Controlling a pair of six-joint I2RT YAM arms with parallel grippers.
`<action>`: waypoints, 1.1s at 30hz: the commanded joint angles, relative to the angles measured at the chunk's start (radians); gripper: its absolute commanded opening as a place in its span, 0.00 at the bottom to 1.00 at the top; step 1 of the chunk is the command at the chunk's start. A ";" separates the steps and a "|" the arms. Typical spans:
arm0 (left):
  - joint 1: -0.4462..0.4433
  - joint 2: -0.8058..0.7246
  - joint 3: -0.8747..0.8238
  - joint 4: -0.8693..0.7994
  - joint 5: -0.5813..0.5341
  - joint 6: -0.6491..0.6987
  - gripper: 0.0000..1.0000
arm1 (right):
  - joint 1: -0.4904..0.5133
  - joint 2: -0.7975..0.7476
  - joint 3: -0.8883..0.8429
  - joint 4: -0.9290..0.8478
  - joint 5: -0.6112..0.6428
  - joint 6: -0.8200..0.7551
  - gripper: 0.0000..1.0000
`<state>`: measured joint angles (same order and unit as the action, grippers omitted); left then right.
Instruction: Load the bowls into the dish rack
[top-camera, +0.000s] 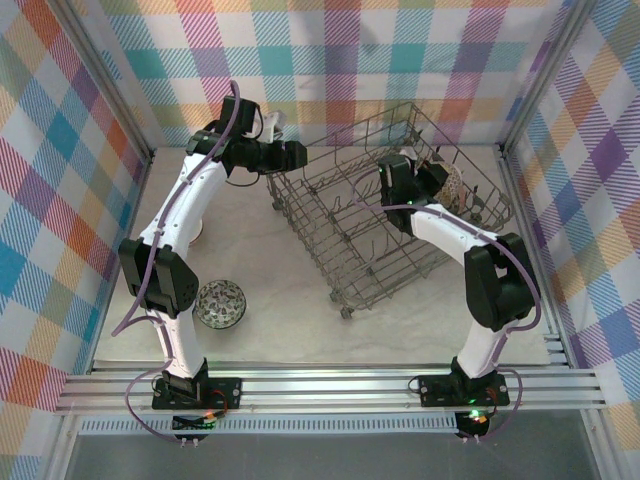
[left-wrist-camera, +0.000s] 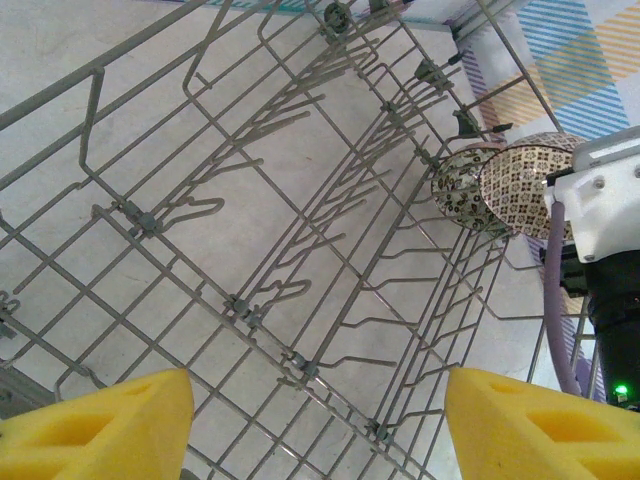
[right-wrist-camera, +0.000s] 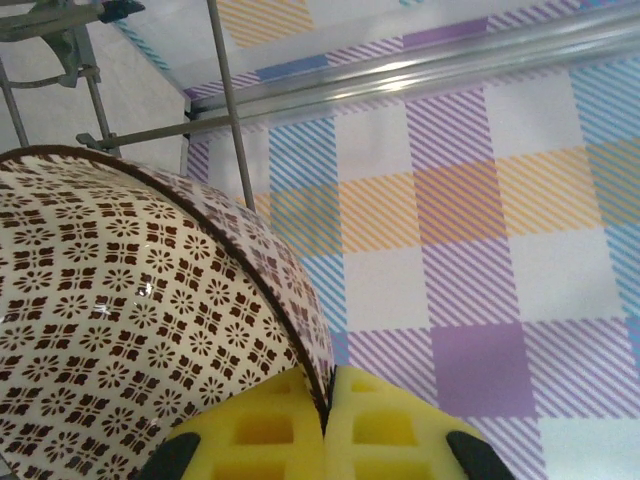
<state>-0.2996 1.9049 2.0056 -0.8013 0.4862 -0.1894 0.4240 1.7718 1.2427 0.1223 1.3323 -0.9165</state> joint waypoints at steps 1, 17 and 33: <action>-0.007 0.057 -0.040 -0.097 0.001 -0.008 0.68 | -0.030 0.014 -0.027 0.119 -0.021 -0.092 0.00; -0.007 0.055 -0.048 -0.098 -0.005 -0.008 0.68 | -0.052 0.006 -0.113 0.313 -0.083 -0.263 0.00; -0.007 0.062 -0.047 -0.096 -0.011 -0.016 0.68 | -0.059 -0.039 -0.181 0.187 -0.093 -0.119 0.00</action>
<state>-0.3004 1.9049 1.9995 -0.7883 0.4896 -0.1898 0.4049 1.7351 1.0939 0.4080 1.2285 -1.1049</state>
